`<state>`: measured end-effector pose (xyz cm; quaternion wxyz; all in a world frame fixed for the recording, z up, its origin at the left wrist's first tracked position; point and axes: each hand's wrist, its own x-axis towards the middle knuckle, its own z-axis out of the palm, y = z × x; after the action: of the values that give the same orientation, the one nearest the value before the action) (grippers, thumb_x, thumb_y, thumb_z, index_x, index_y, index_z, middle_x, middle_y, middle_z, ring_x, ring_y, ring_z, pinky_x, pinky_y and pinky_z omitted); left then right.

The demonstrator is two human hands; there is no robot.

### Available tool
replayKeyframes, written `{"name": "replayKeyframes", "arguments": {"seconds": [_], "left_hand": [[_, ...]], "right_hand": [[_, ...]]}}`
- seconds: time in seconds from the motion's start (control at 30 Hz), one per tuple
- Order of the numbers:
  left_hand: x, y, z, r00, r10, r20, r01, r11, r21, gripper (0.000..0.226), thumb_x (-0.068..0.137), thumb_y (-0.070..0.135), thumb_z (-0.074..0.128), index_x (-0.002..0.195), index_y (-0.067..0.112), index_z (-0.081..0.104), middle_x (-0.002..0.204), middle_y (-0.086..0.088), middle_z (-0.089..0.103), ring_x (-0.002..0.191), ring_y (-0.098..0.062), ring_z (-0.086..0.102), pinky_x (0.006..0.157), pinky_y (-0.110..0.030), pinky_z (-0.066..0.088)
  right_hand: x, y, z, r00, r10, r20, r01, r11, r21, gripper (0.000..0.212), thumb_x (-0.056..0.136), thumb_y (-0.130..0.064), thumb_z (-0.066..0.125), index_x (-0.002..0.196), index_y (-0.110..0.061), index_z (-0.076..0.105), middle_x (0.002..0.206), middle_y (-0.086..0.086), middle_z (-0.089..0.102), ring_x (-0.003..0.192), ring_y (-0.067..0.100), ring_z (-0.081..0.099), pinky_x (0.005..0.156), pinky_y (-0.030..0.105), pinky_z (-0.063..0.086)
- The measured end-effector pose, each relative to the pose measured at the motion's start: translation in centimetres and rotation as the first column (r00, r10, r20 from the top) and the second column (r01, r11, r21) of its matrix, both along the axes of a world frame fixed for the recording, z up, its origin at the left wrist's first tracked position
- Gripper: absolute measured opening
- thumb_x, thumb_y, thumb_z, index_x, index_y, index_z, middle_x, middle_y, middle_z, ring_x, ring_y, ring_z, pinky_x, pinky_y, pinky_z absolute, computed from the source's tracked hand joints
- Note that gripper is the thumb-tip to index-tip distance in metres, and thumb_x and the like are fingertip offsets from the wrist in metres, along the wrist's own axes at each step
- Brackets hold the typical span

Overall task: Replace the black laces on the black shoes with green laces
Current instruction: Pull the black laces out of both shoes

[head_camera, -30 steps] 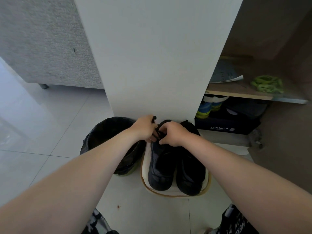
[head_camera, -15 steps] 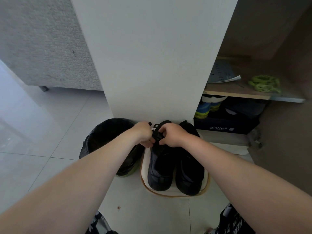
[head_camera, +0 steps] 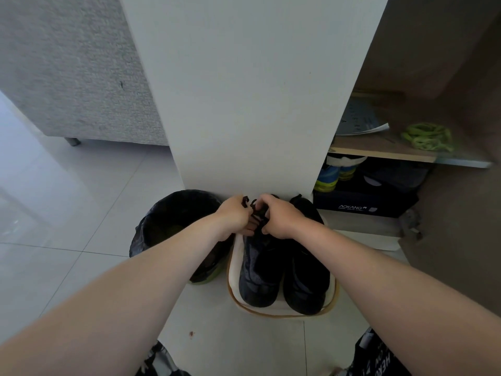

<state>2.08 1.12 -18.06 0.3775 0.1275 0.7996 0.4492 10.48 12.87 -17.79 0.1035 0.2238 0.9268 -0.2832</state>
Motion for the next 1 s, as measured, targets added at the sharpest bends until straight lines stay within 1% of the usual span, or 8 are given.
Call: {"name": "replayKeyframes", "arguments": {"seconds": [0.27,0.43,0.5,0.6,0.67,0.8,0.9,1.0], "left_hand": [[-1.6,-3.0,2.0,0.906,-0.337,0.257,0.357,0.933,-0.034,0.028,0.107,0.014,0.036,0.115,-0.001,0.058,0.100,-0.021,0.074,0.095,-0.028,0.073,0.079,-0.035,0.060],[-2.9,-4.0,2.0,0.938,-0.337,-0.081,0.303,0.911,-0.280,0.030,0.104,0.022,0.037,0.094,0.005,0.060,0.081,-0.012,0.075,0.073,-0.027,0.074,0.065,-0.034,0.059],[-3.8,-4.1,2.0,0.860,-0.430,-0.275,0.295,0.858,-0.420,0.034,0.104,0.028,0.036,0.093,0.007,0.060,0.081,-0.007,0.074,0.069,-0.023,0.071,0.061,-0.029,0.053],[-4.4,-3.8,2.2,0.649,-0.522,-0.554,0.111,0.785,-0.610,0.021,0.098,0.021,0.048,0.111,0.007,0.056,0.114,-0.013,0.065,0.104,-0.031,0.061,0.076,-0.034,0.045],[-4.1,-3.1,2.2,0.568,-0.569,-0.595,0.078,0.757,-0.649,0.044,0.090,0.013,0.055,0.132,0.009,0.044,0.130,-0.015,0.051,0.123,-0.035,0.046,0.089,-0.042,0.044],[-2.7,-0.6,1.1,0.461,-0.695,-0.552,0.421,0.719,-0.553,0.052,0.092,0.017,0.057,0.142,0.026,0.050,0.145,-0.006,0.047,0.135,-0.028,0.037,0.112,-0.042,0.034],[-1.3,1.0,0.3,0.415,-0.765,-0.492,0.531,0.643,-0.552,0.042,0.094,0.021,0.055,0.136,0.026,0.058,0.137,-0.007,0.056,0.128,-0.028,0.049,0.107,-0.037,0.039],[-0.9,1.6,1.0,0.296,-0.746,-0.597,0.421,0.663,-0.619,0.026,0.095,0.025,0.054,0.116,0.027,0.069,0.121,-0.008,0.056,0.116,-0.029,0.051,0.096,-0.041,0.045]], "right_hand": [[0.7,-0.3,0.1,0.996,0.083,0.008,-0.083,0.968,0.239,0.022,0.093,-0.019,0.063,0.092,-0.037,0.075,0.109,-0.013,0.071,0.106,0.015,0.064,0.083,0.029,0.047],[0.1,1.0,-0.3,0.991,0.057,-0.124,-0.058,0.998,-0.003,0.019,0.084,-0.016,0.073,0.099,-0.028,0.075,0.097,-0.009,0.066,0.100,0.016,0.064,0.086,0.027,0.050],[0.0,2.1,0.0,0.972,-0.049,-0.229,0.044,0.999,-0.024,0.023,0.085,-0.011,0.067,0.104,-0.024,0.073,0.103,-0.003,0.066,0.098,0.014,0.061,0.085,0.024,0.046],[0.3,4.0,-0.1,0.975,-0.109,-0.195,0.113,0.993,0.013,0.032,0.088,-0.002,0.055,0.109,-0.019,0.072,0.114,0.004,0.066,0.103,0.019,0.061,0.086,0.022,0.042],[0.7,4.7,-0.4,0.997,-0.065,-0.036,0.067,0.997,0.042,0.032,0.088,-0.001,0.057,0.111,-0.018,0.071,0.117,0.005,0.067,0.109,0.023,0.062,0.089,0.023,0.044],[1.0,4.4,-0.6,0.999,-0.013,0.045,0.012,0.999,0.030,0.027,0.082,-0.009,0.067,0.101,-0.028,0.067,0.102,-0.003,0.066,0.105,0.020,0.064,0.091,0.025,0.049],[0.8,4.1,-0.3,0.999,0.014,0.030,-0.016,0.999,0.043,0.025,0.082,-0.012,0.069,0.102,-0.028,0.070,0.100,-0.006,0.066,0.102,0.018,0.064,0.090,0.025,0.050],[0.8,4.2,-0.3,0.999,0.027,0.036,-0.029,0.998,0.054,0.022,0.084,-0.011,0.068,0.092,-0.031,0.070,0.092,-0.010,0.062,0.102,0.018,0.065,0.086,0.022,0.048]]}}
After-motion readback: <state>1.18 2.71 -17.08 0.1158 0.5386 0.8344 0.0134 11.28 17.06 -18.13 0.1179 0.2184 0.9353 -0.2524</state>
